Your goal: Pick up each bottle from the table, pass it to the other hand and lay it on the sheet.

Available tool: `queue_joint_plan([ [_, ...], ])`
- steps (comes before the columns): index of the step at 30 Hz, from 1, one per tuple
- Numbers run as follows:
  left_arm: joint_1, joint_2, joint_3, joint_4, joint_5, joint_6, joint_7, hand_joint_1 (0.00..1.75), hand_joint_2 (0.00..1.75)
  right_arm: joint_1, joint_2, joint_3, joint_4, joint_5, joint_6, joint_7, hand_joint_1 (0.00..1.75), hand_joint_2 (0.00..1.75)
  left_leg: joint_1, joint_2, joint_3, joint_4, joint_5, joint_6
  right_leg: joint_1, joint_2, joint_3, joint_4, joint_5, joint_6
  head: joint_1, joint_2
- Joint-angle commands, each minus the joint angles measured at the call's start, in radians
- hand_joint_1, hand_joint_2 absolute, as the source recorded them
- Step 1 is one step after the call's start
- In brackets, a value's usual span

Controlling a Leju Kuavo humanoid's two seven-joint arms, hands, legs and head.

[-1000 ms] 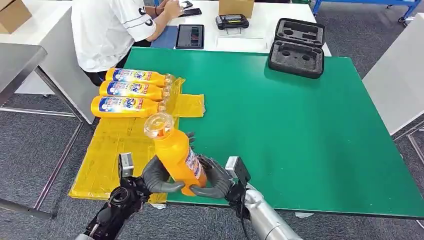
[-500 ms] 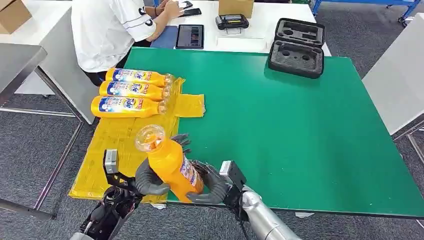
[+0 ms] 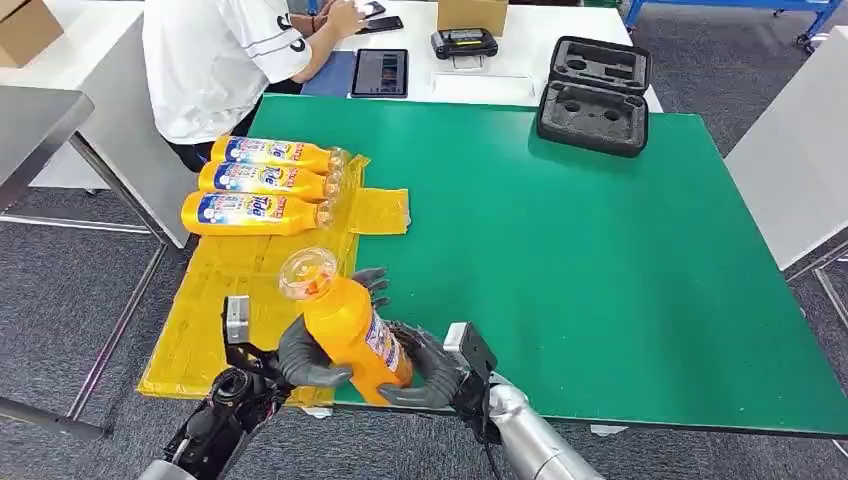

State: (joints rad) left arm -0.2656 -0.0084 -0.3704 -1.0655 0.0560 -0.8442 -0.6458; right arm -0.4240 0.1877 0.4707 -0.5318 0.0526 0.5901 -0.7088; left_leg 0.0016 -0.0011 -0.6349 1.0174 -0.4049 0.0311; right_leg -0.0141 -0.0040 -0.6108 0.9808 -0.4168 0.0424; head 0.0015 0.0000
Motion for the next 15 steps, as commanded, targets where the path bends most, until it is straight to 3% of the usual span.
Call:
queue_joint_plan([
  [1, -0.028, 0.004, -0.078, 0.058, -0.028, 0.018, 0.018, 1.75, 1.75, -0.025, -0.014, 0.010, 0.048, 0.003, -0.012, 0.011, 1.75, 1.75, 0.000, -0.001, 0.003, -0.001, -0.001, -0.001, 0.000, -0.001, 0.003, 0.000, -0.001, -0.001, 0.000, 0.000],
  [12, -0.003, -0.006, -0.066, 0.028, 0.030, -0.017, 0.029, 1.75, 1.75, -0.026, -0.012, 0.016, 0.054, 0.019, -0.030, 0.011, 1.75, 1.75, 0.000, 0.000, 0.006, -0.001, -0.003, -0.001, 0.000, 0.000, 0.006, -0.001, -0.003, -0.002, 0.000, 0.000],
  [13, 0.000, -0.005, -0.064, 0.023, 0.039, -0.022, 0.032, 1.75, 1.75, -0.025, -0.012, 0.018, 0.055, 0.023, -0.045, 0.011, 1.45, 1.75, 0.000, -0.001, 0.004, -0.001, -0.002, -0.001, 0.000, 0.000, 0.004, -0.001, -0.002, -0.001, 0.000, 0.000],
  [15, 0.007, -0.002, -0.060, 0.014, 0.039, -0.009, 0.033, 1.75, 1.75, -0.027, -0.008, 0.012, 0.060, 0.029, -0.079, 0.020, 0.00, 1.75, 0.000, -0.001, 0.004, -0.001, -0.002, -0.001, 0.000, 0.000, 0.005, -0.001, -0.002, -0.001, 0.000, 0.000],
])
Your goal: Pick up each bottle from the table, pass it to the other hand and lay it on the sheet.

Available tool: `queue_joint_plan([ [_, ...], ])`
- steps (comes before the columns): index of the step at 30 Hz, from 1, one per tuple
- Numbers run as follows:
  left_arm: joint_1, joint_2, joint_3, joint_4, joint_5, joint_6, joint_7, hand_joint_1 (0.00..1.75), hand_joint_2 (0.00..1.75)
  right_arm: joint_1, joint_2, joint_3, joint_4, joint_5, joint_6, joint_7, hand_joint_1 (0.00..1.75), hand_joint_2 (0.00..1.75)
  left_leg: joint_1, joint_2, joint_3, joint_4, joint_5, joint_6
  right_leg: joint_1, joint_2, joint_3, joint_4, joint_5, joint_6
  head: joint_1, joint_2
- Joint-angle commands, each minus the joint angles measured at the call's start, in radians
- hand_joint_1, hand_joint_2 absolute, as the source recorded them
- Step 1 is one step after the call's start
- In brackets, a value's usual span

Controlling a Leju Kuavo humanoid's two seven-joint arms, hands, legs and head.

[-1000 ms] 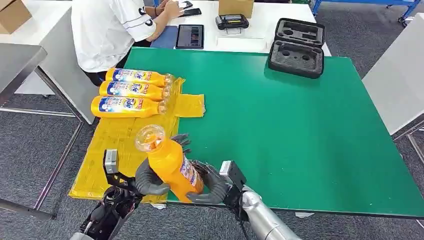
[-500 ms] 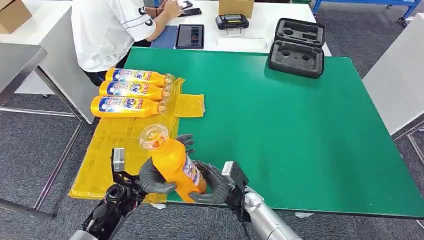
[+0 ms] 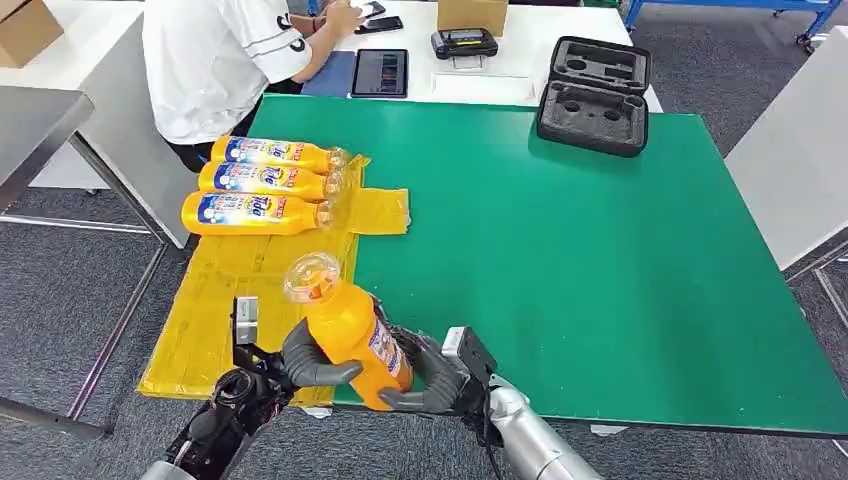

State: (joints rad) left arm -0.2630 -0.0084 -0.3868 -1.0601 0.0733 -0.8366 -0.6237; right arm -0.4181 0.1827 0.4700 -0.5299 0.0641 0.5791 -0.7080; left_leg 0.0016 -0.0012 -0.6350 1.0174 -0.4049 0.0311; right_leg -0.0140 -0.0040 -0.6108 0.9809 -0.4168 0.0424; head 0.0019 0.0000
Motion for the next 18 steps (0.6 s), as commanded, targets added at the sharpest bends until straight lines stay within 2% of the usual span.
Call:
queue_joint_plan([
  [1, 0.007, -0.001, -0.040, 0.007, 0.032, -0.015, 0.019, 1.75, 1.75, -0.035, 0.000, 0.007, 0.060, 0.014, -0.076, 0.027, 0.00, 1.75, 0.000, 0.000, 0.006, -0.001, -0.003, -0.001, 0.000, 0.000, 0.007, -0.001, -0.003, -0.002, 0.000, 0.000],
  [2, 0.007, 0.003, -0.038, 0.007, 0.032, -0.015, 0.019, 1.75, 1.75, -0.038, -0.002, 0.005, 0.060, 0.013, -0.078, 0.028, 0.00, 1.75, 0.000, 0.000, 0.004, 0.000, -0.002, -0.001, 0.000, 0.000, 0.004, -0.001, -0.002, -0.001, 0.000, 0.000],
  [3, 0.011, 0.002, -0.034, 0.001, 0.032, -0.005, 0.020, 1.75, 1.75, -0.035, -0.003, 0.007, 0.046, 0.023, -0.099, 0.016, 0.00, 0.00, 0.000, 0.000, 0.002, -0.001, -0.001, -0.001, 0.000, 0.000, 0.002, 0.000, -0.001, -0.001, 0.000, 0.000],
  [7, 0.015, 0.005, -0.020, -0.019, 0.034, 0.016, 0.025, 1.75, 1.75, -0.021, -0.017, -0.013, -0.013, 0.013, -0.103, 0.010, 0.00, 0.00, 0.000, 0.000, 0.005, 0.000, -0.003, -0.002, 0.000, 0.001, 0.006, 0.000, -0.003, -0.002, 0.000, 0.000],
  [8, 0.014, 0.007, -0.019, -0.021, 0.033, 0.016, 0.026, 1.75, 1.75, -0.022, -0.019, -0.014, -0.015, 0.013, -0.102, 0.010, 0.00, 0.00, 0.000, 0.000, 0.002, 0.000, -0.001, -0.001, 0.000, 0.000, 0.002, 0.000, -0.001, -0.001, 0.000, 0.000],
  [9, 0.020, 0.008, -0.011, -0.037, 0.035, 0.024, 0.030, 1.75, 1.75, -0.014, -0.027, -0.022, -0.044, 0.008, -0.099, 0.010, 0.00, 0.00, 0.001, 0.000, 0.007, 0.000, -0.004, -0.002, 0.001, 0.000, 0.008, 0.000, -0.004, -0.002, 0.000, 0.000],
  [10, 0.023, 0.011, -0.004, -0.049, 0.031, 0.037, 0.036, 1.75, 1.75, -0.009, -0.032, -0.033, -0.064, 0.001, -0.101, 0.010, 0.00, 0.00, 0.000, 0.000, 0.002, 0.000, -0.001, -0.001, 0.000, 0.000, 0.003, 0.000, -0.001, -0.001, 0.000, 0.000],
  [11, 0.023, 0.013, 0.001, -0.055, 0.031, 0.042, 0.039, 1.75, 1.75, -0.009, -0.037, -0.038, -0.072, -0.003, -0.100, 0.010, 0.00, 0.00, 0.000, 0.000, 0.005, 0.000, -0.002, -0.001, 0.000, 0.001, 0.005, 0.000, -0.002, -0.002, 0.000, 0.000],
  [18, 0.024, 0.058, 0.118, -0.155, -0.006, 0.182, 0.074, 1.75, 1.75, 0.054, -0.086, -0.090, -0.203, -0.020, -0.098, 0.010, 0.00, 0.00, 0.001, 0.000, 0.002, 0.000, -0.001, -0.001, 0.001, 0.000, 0.002, 0.000, -0.001, -0.001, 0.000, 0.000],
])
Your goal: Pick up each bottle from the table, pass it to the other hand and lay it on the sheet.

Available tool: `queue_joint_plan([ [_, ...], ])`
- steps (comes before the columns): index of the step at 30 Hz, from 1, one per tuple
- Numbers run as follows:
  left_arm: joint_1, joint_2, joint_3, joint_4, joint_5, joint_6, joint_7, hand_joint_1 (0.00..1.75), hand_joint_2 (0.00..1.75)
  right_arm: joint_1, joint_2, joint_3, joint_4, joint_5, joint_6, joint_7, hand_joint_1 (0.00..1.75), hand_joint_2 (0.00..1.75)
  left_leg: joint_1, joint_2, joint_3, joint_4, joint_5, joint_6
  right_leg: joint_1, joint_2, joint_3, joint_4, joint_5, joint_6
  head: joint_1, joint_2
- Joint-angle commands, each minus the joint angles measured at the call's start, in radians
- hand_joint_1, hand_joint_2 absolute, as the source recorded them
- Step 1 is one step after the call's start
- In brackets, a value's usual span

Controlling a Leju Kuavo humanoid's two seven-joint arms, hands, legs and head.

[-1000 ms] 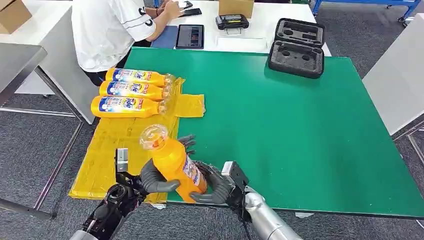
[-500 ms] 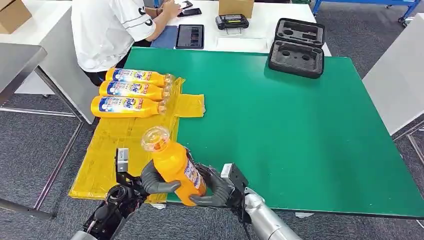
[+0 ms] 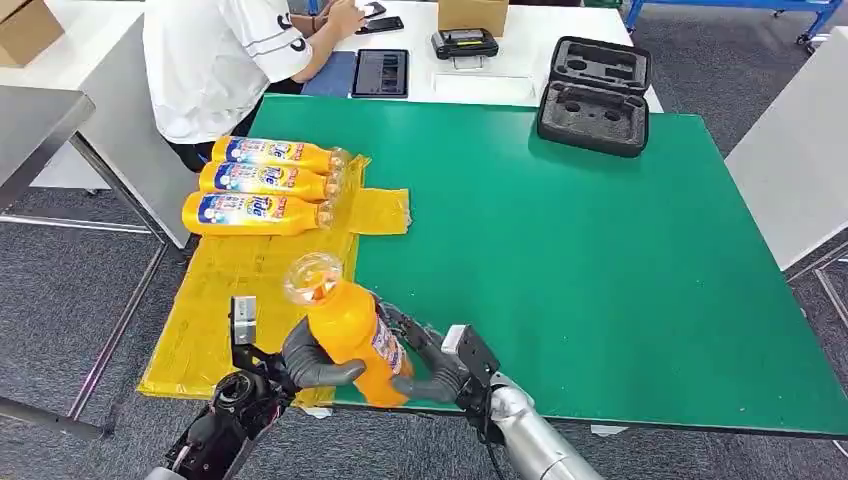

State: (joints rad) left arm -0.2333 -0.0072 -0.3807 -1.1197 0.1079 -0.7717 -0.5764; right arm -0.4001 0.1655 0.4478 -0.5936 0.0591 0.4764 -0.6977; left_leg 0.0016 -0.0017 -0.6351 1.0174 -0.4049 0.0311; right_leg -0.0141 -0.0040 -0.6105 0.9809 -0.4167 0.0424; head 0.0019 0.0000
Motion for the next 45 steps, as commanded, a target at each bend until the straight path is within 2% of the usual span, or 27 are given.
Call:
queue_joint_plan([
  [1, -0.019, 0.069, 0.136, -0.114, -0.079, 0.179, 0.028, 1.75, 1.75, 0.045, -0.075, -0.080, -0.154, -0.029, 0.019, 0.000, 0.00, 0.00, 0.001, 0.000, 0.004, 0.000, -0.002, -0.001, 0.001, 0.000, 0.004, 0.000, -0.002, -0.002, 0.000, 0.000],
  [2, -0.026, 0.074, 0.149, -0.120, -0.083, 0.172, 0.031, 1.75, 1.75, 0.050, -0.078, -0.086, -0.164, -0.026, 0.023, 0.000, 0.00, 0.00, 0.001, 0.000, 0.001, 0.000, -0.001, -0.001, 0.001, 0.000, 0.001, 0.000, -0.001, -0.001, 0.000, 0.000],
  [4, -0.053, 0.089, 0.180, -0.137, -0.185, 0.309, 0.048, 1.75, 1.75, 0.066, -0.081, -0.115, -0.200, -0.060, 0.048, 0.000, 0.00, 0.00, 0.001, -0.001, 0.001, 0.000, -0.001, -0.001, 0.001, -0.001, 0.001, 0.000, -0.001, -0.001, 0.000, 0.000],
  [5, -0.075, 0.098, 0.202, -0.132, -0.200, 0.330, 0.056, 1.75, 1.75, 0.075, -0.087, -0.125, -0.220, -0.064, 0.055, 0.000, 0.00, 0.00, 0.001, -0.001, 0.003, 0.001, -0.002, -0.002, 0.001, -0.001, 0.003, 0.000, -0.002, -0.002, 0.000, 0.000],
  [18, -0.071, 0.093, 0.203, -0.131, -0.201, 0.328, 0.058, 1.75, 1.75, 0.076, -0.084, -0.127, -0.221, -0.061, 0.054, 0.000, 0.00, 0.00, 0.001, 0.000, 0.002, 0.000, 0.000, -0.002, 0.001, -0.001, 0.002, 0.000, -0.001, -0.001, 0.000, 0.000],
  [19, -0.086, 0.102, 0.213, -0.137, -0.343, 0.512, 0.085, 1.75, 1.75, 0.095, -0.085, -0.159, -0.275, -0.093, 0.064, 0.000, 0.00, 0.00, 0.001, -0.001, 0.004, 0.000, -0.001, -0.002, 0.001, -0.001, 0.004, 0.000, -0.002, -0.002, 0.000, 0.000],
  [20, -0.116, 0.158, 0.218, -0.160, -0.498, 0.658, 0.117, 1.75, 1.75, 0.119, -0.094, -0.205, -0.323, -0.110, 0.042, 0.000, 0.00, 0.00, 0.001, -0.001, 0.006, 0.000, -0.002, -0.003, 0.001, -0.001, 0.006, 0.000, -0.003, -0.002, 0.000, 0.000],
  [21, -0.133, 0.184, 0.265, -0.190, -0.487, 0.603, 0.138, 1.75, 1.75, 0.134, -0.106, -0.231, -0.370, -0.112, 0.065, 0.020, 0.00, 0.00, 0.001, -0.002, 0.003, 0.001, -0.001, -0.003, 0.001, -0.001, 0.003, 0.001, -0.002, -0.002, 0.000, 0.000],
  [23, -0.136, 0.177, 0.312, -0.205, -0.504, 0.555, 0.141, 1.75, 1.75, 0.146, -0.104, -0.259, -0.399, -0.106, 0.084, 0.045, 0.00, 0.00, 0.002, -0.002, 0.001, 0.003, -0.001, -0.003, 0.002, -0.002, 0.002, 0.002, -0.003, -0.003, 0.000, 0.000],
  [30, -0.123, 0.159, 0.306, -0.205, -0.518, 0.557, 0.137, 1.75, 1.75, 0.144, -0.094, -0.260, -0.387, -0.099, 0.081, 0.044, 0.00, 0.00, 0.001, 0.000, 0.002, 0.000, 0.000, -0.002, 0.001, -0.001, 0.002, 0.001, -0.001, -0.002, 0.000, 0.000],
  [32, -0.136, 0.201, 0.266, -0.209, -0.626, 0.588, 0.158, 1.75, 1.75, 0.133, -0.093, -0.268, -0.376, -0.095, 0.078, 0.038, 0.00, 0.00, 0.001, 0.000, 0.003, 0.000, 0.000, -0.002, 0.001, 0.000, 0.003, 0.001, -0.001, -0.002, 0.000, 0.000],
  [35, -0.163, 0.328, 0.181, -0.220, -0.806, 0.541, 0.215, 1.75, 1.75, 0.103, -0.091, -0.274, -0.351, -0.096, 0.087, 0.041, 0.00, 0.00, 0.002, 0.002, 0.002, 0.001, 0.000, -0.003, 0.001, 0.001, 0.001, 0.001, -0.001, -0.002, 0.000, 0.000],
  [37, -0.181, 0.427, 0.082, -0.195, -0.950, 0.527, 0.261, 1.75, 1.75, 0.097, -0.080, -0.287, -0.344, -0.098, 0.092, 0.043, 0.00, 0.00, 0.002, 0.002, 0.003, 0.001, -0.001, -0.004, 0.002, 0.001, 0.002, 0.002, -0.002, -0.003, 0.000, 0.000],
  [39, -0.168, 0.464, 0.025, -0.189, -1.041, 0.563, 0.294, 1.75, 1.75, 0.103, -0.074, -0.291, -0.346, -0.098, 0.094, 0.042, 0.00, 0.00, 0.002, 0.002, 0.004, 0.001, -0.001, -0.004, 0.002, 0.001, 0.002, 0.002, -0.002, -0.003, 0.000, 0.000],
  [42, -0.140, 0.469, -0.064, -0.186, -1.152, 0.611, 0.347, 1.75, 1.75, 0.090, -0.068, -0.297, -0.331, -0.097, 0.096, 0.038, 0.00, 0.00, 0.002, 0.002, 0.004, 0.000, 0.000, -0.004, 0.002, 0.001, 0.002, 0.001, -0.001, -0.002, 0.000, 0.000],
  [45, -0.188, 0.485, -0.163, -0.162, -1.179, 0.614, 0.354, 1.75, 1.75, 0.127, -0.069, -0.315, -0.372, -0.097, 0.083, 0.033, 0.00, 0.00, 0.002, 0.002, 0.003, -0.001, 0.000, -0.003, 0.002, 0.001, 0.002, 0.001, -0.001, -0.002, 0.000, 0.000],
])
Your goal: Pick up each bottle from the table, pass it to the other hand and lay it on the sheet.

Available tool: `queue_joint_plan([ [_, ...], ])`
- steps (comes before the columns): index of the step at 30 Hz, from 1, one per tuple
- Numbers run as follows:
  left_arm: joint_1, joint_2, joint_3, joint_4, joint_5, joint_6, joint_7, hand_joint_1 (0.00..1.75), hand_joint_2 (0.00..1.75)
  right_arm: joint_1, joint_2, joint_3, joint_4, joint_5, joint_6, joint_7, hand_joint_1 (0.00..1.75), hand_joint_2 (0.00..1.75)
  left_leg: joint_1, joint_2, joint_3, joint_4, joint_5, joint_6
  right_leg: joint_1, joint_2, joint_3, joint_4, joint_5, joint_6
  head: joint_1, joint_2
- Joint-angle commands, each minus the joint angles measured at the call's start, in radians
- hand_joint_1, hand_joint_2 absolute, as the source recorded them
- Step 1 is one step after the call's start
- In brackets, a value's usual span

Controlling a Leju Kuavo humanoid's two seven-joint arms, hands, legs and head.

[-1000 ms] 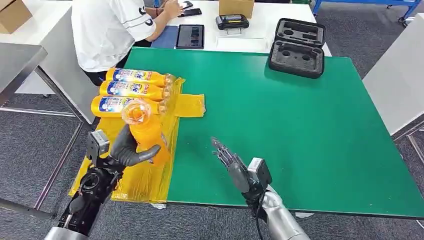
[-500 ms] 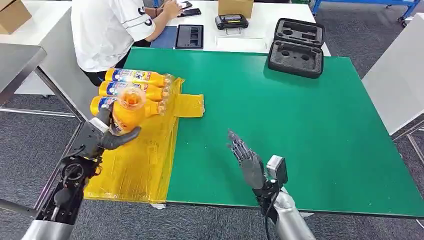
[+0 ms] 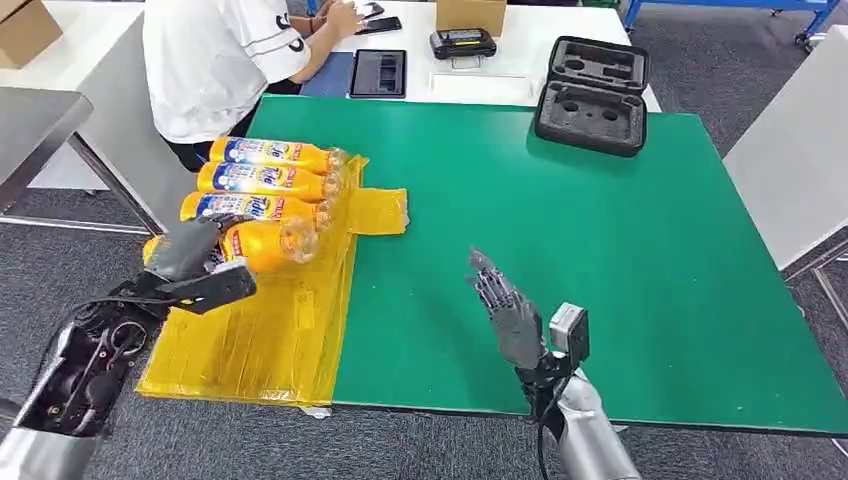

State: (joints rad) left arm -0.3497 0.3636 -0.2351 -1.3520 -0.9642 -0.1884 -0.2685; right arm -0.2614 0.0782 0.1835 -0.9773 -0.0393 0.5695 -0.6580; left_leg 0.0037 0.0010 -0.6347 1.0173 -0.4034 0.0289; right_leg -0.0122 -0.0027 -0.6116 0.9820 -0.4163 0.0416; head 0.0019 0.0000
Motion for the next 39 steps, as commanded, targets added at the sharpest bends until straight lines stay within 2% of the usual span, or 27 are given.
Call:
queue_joint_plan([
  [1, -0.101, 0.118, -0.331, 0.079, -0.095, 0.011, 0.037, 1.75, 1.75, 0.001, 0.016, -0.058, -0.004, 0.001, -0.014, -0.007, 0.00, 0.00, 0.000, -0.003, 0.004, -0.001, -0.001, -0.001, 0.000, -0.002, 0.005, -0.001, -0.002, -0.001, 0.000, 0.000],
  [3, -0.174, 0.146, -0.392, 0.101, -0.094, -0.037, 0.035, 1.75, 1.75, 0.021, 0.011, -0.077, -0.040, -0.001, -0.010, -0.005, 0.00, 0.00, 0.001, -0.006, 0.004, 0.000, -0.002, -0.001, 0.001, -0.006, 0.006, 0.000, -0.003, -0.001, 0.000, 0.000],
  [6, -0.278, 0.193, -0.484, 0.138, -0.040, -0.157, -0.042, 1.75, 1.75, 0.014, 0.007, -0.101, -0.053, -0.007, -0.003, -0.002, 0.00, 0.00, 0.001, -0.007, 0.000, 0.002, -0.001, -0.001, 0.001, -0.006, 0.002, 0.001, -0.002, -0.001, 0.001, 0.000],
  [12, -0.270, 0.225, -0.584, 0.140, -0.014, -0.164, -0.034, 1.75, 1.75, 0.011, 0.016, -0.131, -0.054, 0.002, 0.000, -0.005, 0.00, 0.00, 0.000, -0.003, 0.003, -0.001, -0.001, -0.002, 0.000, -0.002, 0.004, -0.001, 0.000, -0.004, 0.000, 0.000],
  [17, -0.236, 0.169, -0.640, 0.213, 0.051, -0.188, -0.073, 1.75, 1.75, -0.009, 0.024, -0.123, -0.023, 0.020, 0.001, -0.016, 0.00, 0.00, 0.000, -0.002, 0.005, -0.002, -0.001, -0.002, 0.000, -0.001, 0.005, -0.001, 0.000, -0.004, 0.000, 0.000],
  [20, -0.240, 0.162, -0.644, 0.226, 0.049, -0.184, -0.072, 1.75, 1.75, -0.015, 0.025, -0.122, -0.013, 0.022, -0.001, -0.017, 0.00, 0.00, 0.000, -0.001, 0.008, -0.002, -0.002, -0.002, 0.000, -0.001, 0.008, -0.002, -0.001, -0.004, 0.000, 0.000],
  [21, -0.245, 0.164, -0.648, 0.229, 0.053, -0.182, -0.075, 1.75, 1.75, -0.017, 0.024, -0.121, -0.009, 0.023, -0.002, -0.021, 0.00, 0.00, 0.000, -0.001, 0.002, -0.001, 0.000, -0.001, 0.000, 0.000, 0.002, -0.001, 0.001, -0.003, 0.000, 0.000],
  [22, -0.248, 0.167, -0.650, 0.228, 0.057, -0.181, -0.076, 1.75, 1.75, -0.017, 0.024, -0.121, -0.009, 0.023, -0.002, -0.024, 0.00, 0.00, 0.000, -0.001, 0.004, -0.001, -0.001, -0.002, 0.000, 0.000, 0.004, -0.001, 0.000, -0.004, 0.000, 0.000],
  [27, -0.211, 0.081, -0.608, 0.330, 0.118, -0.171, -0.094, 1.75, 1.75, -0.026, 0.033, -0.107, 0.017, 0.035, -0.006, -0.025, 0.00, 0.00, 0.000, -0.002, 0.004, -0.002, 0.000, -0.002, 0.000, -0.001, 0.004, -0.002, 0.000, -0.004, 0.000, 0.000],
  [31, -0.177, 0.051, -0.545, 0.398, 0.148, -0.126, -0.103, 1.75, 1.75, -0.009, 0.032, -0.104, 0.000, 0.043, -0.021, -0.031, 0.00, 0.00, -0.001, 0.000, 0.005, -0.002, -0.001, -0.002, -0.001, 0.001, 0.005, -0.002, 0.000, -0.004, 0.000, 0.000],
  [39, -0.225, 0.012, -0.518, 0.480, 0.190, -0.158, -0.122, 1.75, 1.75, 0.027, 0.021, -0.113, -0.026, 0.045, -0.020, -0.028, 0.00, 0.00, -0.001, -0.003, 0.005, -0.002, 0.001, -0.002, -0.001, -0.002, 0.006, -0.002, 0.001, -0.004, 0.000, 0.000],
])
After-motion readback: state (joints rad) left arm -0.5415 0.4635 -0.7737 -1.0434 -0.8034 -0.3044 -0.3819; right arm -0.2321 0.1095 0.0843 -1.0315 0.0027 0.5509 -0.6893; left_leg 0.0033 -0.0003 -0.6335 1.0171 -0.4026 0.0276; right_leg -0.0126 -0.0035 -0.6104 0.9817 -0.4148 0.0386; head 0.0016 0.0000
